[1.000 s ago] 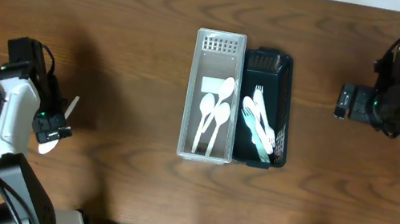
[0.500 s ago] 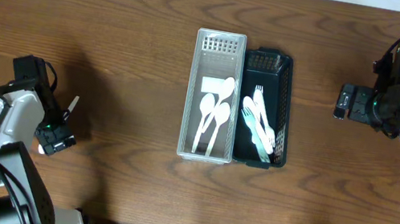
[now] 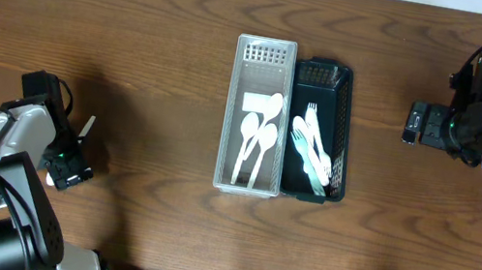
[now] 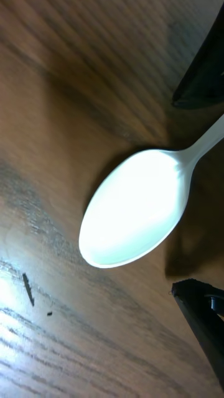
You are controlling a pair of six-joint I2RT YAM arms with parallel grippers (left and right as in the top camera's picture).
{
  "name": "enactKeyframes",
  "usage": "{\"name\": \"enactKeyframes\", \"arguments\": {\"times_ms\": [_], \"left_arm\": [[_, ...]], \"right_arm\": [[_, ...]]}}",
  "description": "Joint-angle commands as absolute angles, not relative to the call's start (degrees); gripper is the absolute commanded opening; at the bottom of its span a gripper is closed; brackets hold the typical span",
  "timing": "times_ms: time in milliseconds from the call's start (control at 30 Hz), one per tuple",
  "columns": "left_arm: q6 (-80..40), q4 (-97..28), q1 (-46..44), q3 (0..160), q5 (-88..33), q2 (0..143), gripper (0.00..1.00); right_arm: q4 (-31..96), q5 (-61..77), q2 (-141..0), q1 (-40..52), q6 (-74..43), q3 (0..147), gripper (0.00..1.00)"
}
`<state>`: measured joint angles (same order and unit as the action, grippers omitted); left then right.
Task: Pack container
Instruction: 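Close the left gripper on the spoon handle and lift it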
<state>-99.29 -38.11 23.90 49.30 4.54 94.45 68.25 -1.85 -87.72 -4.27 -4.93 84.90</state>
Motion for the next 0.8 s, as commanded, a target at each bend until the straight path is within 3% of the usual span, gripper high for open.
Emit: {"name": "enactKeyframes", "arguments": {"times_ms": [0, 167, 300, 367, 433, 767], "left_arm": [[-100.36, -38.89, 24.18, 49.06, 5.58, 95.18, 0.89], [-100.16, -38.92, 24.18, 49.06, 5.61, 95.18, 0.84], [-100.18, -38.92, 24.18, 49.06, 5.61, 95.18, 0.75], [-100.18, -38.89, 24.18, 49.06, 5.61, 95.18, 0.57], [-100.2, -38.85, 24.18, 49.06, 5.61, 95.18, 0.48], [-100.2, -37.56, 24.18, 49.06, 5.65, 95.18, 0.41]], "right_arm": [[68.31, -1.45, -87.88, -5.08, -4.19, 84.58, 0.99], [68.34, -1.45, -87.88, -5.08, -4.19, 84.58, 0.99], [68.31, -1.45, -87.88, -5.08, -4.19, 84.58, 0.99], [68.34, -1.43, -87.88, -5.06, -4.19, 84.58, 0.99], [68.38, -1.43, -87.85, -5.08, -4.19, 84.58, 0.99], [68.64, -1.43, -87.85, -5.06, -4.19, 84.58, 0.99]]}}
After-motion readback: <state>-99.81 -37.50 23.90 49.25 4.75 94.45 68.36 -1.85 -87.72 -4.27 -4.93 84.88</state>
